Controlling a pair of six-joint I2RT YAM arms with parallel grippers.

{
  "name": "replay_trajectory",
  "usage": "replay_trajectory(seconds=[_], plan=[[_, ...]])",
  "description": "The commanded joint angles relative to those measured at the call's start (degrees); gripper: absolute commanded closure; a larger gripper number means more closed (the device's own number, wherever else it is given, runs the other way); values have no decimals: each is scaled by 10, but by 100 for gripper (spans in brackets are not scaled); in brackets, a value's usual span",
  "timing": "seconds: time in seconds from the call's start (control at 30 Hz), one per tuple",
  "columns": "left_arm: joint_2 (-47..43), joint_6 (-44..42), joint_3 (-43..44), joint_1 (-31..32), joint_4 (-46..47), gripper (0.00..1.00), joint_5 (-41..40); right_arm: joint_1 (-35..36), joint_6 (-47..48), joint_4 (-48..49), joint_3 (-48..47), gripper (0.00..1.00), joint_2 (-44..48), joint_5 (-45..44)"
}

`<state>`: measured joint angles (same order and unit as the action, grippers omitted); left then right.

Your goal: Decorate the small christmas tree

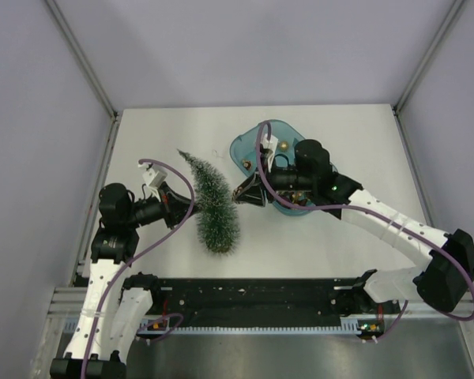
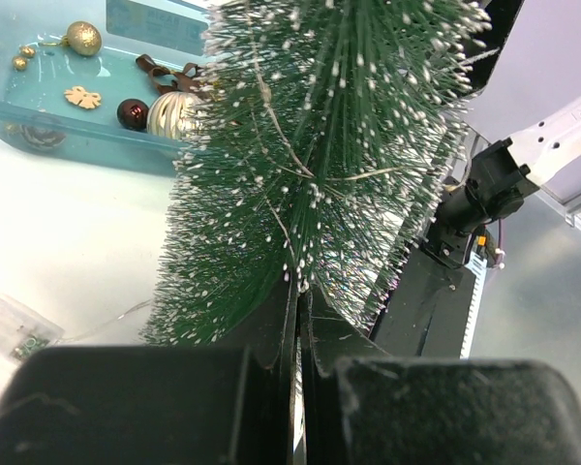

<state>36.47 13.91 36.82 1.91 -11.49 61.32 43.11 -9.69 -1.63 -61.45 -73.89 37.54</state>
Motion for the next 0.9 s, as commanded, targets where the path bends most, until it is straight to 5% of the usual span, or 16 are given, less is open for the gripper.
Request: replay_trajectory(seconds=[0.0,0.87], plan=[[-10,9,-2,-2,42,100,1,7,-9,45,4,84,19,-4],[-10,16,-7,-2,50,100,0,8,-19,53,43,85,27,-6]])
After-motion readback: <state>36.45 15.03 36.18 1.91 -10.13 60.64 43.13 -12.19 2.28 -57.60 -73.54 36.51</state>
